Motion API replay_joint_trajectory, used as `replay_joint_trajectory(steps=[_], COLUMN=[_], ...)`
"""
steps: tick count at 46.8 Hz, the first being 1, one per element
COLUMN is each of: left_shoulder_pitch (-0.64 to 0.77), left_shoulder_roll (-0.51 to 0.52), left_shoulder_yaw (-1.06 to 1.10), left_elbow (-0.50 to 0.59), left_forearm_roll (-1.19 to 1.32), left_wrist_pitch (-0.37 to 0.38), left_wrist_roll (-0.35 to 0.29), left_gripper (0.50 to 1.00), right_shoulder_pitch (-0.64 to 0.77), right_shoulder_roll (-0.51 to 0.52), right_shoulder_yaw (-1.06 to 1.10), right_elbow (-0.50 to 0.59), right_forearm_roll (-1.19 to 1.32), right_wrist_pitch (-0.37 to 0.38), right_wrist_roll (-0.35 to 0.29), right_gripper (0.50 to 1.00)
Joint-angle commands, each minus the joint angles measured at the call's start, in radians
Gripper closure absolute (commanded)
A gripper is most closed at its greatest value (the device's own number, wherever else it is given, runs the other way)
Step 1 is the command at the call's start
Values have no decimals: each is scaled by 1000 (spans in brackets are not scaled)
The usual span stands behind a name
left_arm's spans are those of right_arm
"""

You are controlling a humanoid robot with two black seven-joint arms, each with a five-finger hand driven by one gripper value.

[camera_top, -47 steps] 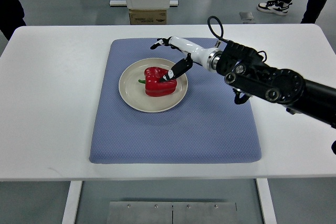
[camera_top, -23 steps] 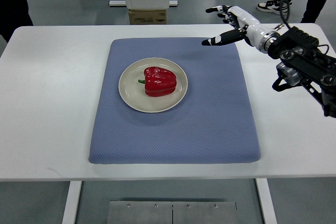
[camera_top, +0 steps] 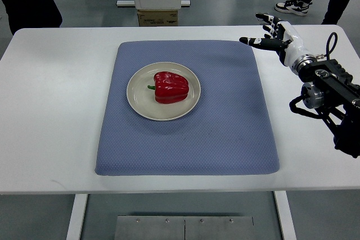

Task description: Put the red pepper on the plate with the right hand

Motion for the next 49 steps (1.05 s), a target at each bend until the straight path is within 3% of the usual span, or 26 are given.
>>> replay_joint_trajectory(steps=[1, 24, 49], left_shoulder_pitch=[0, 0, 0], left_shoulder_roll=[0, 0, 0], left_shoulder_yaw=[0, 1, 0], left_elbow=[0, 0, 0], left_forearm_roll=[0, -1, -1], left_wrist_pitch=[0, 0, 0], left_wrist_roll=[0, 0, 0], left_gripper=[500, 500, 500], right_shoulder_pitch=[-13, -94, -126], right_shoulder_roll=[15, 75, 96], right_shoulder_yaw=[45, 239, 246], right_elbow=[0, -10, -11], right_forearm_roll=[13, 89, 91], right_wrist_pitch=[-2, -2, -2], right_wrist_roll=[-2, 5, 5], right_gripper=[502, 500, 500])
